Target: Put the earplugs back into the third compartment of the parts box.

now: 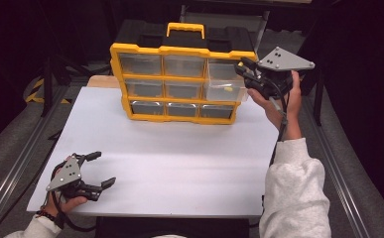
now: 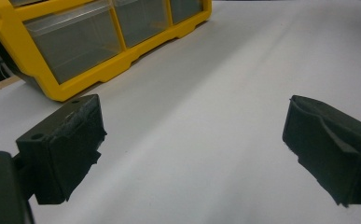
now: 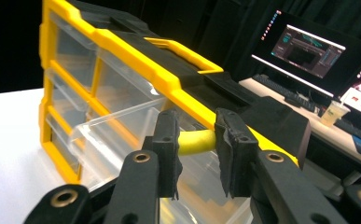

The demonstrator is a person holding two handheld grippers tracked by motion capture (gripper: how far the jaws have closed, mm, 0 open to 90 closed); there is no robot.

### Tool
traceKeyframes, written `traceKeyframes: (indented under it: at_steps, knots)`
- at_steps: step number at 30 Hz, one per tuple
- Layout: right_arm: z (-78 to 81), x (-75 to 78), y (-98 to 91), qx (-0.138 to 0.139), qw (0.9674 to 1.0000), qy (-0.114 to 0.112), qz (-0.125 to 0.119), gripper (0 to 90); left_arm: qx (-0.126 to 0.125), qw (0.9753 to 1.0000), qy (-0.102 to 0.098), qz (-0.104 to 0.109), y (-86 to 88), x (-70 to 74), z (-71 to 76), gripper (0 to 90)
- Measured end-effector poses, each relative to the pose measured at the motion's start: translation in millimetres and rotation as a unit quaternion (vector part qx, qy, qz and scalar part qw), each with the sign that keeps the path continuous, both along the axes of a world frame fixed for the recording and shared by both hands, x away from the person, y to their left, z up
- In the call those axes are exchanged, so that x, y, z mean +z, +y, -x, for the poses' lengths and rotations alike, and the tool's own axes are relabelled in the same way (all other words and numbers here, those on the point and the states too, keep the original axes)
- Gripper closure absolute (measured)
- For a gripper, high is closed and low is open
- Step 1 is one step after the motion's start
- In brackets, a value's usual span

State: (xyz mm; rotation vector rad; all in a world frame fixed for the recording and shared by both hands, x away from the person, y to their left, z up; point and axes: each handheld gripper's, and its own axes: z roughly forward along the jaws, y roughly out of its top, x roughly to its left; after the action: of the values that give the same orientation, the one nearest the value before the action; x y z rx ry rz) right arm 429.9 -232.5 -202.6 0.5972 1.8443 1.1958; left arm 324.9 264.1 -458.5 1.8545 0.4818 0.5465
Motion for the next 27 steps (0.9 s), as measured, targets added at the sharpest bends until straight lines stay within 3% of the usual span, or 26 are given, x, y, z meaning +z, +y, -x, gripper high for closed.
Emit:
traceKeyframes:
  at_steps: [7, 14, 27]
  knots:
    - [-16.6, -6.2, -1.5, -0.024, 0.9995, 0.018, -0.011, 70.3, 0.000, 1.0000, 0.000, 0.002, 0.5, -0.2, -0.2, 6.5]
    - [-25.8, -12.1, -1.2, -0.029, 0.9987, 0.034, -0.025, 69.6, -0.002, 1.0000, 0.002, 0.000, 0.1, -0.5, -0.6, 6.5]
    - [-29.2, -16.9, 5.9, -0.042, 0.9983, 0.038, -0.008, 63.3, -0.002, 1.0000, 0.001, -0.002, -0.2, -0.4, -0.4, 6.6]
